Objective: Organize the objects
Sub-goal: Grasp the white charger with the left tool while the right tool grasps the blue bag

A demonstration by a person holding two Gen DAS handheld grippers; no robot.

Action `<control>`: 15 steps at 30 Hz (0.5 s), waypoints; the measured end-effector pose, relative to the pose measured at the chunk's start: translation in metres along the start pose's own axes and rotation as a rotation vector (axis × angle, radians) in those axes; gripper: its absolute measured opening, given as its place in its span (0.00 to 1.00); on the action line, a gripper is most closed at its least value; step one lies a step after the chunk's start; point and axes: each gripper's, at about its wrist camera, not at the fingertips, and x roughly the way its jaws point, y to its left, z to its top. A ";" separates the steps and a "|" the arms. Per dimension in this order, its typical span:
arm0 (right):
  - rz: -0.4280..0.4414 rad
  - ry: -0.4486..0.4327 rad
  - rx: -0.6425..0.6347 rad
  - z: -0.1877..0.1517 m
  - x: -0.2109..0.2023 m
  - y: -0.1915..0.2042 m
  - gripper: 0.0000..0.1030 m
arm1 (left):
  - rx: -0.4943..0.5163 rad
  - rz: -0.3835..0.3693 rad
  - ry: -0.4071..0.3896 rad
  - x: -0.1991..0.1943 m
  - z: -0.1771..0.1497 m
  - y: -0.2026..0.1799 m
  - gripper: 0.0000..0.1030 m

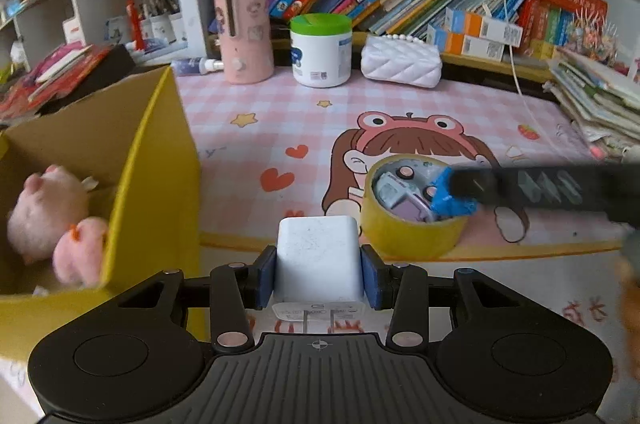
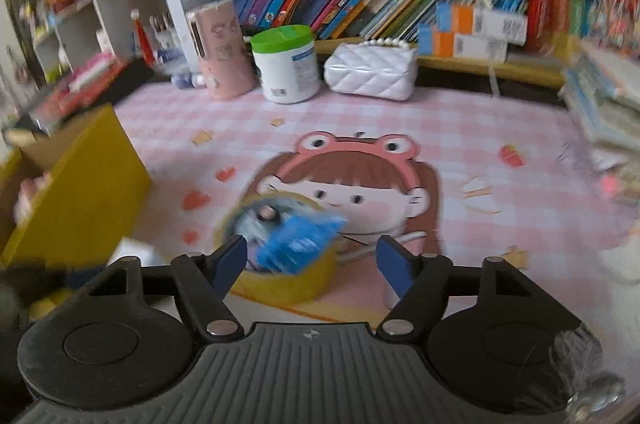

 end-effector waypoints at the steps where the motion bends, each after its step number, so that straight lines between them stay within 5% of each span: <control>1: 0.000 0.006 0.027 0.003 0.005 -0.001 0.60 | -0.004 0.000 -0.003 -0.004 -0.001 0.001 0.40; 8: -0.028 0.080 0.039 0.004 0.029 -0.001 0.35 | -0.002 -0.006 -0.041 -0.032 -0.004 0.004 0.40; 15: -0.050 0.015 -0.017 0.003 0.013 0.004 0.21 | -0.036 -0.012 -0.076 -0.046 -0.005 0.006 0.40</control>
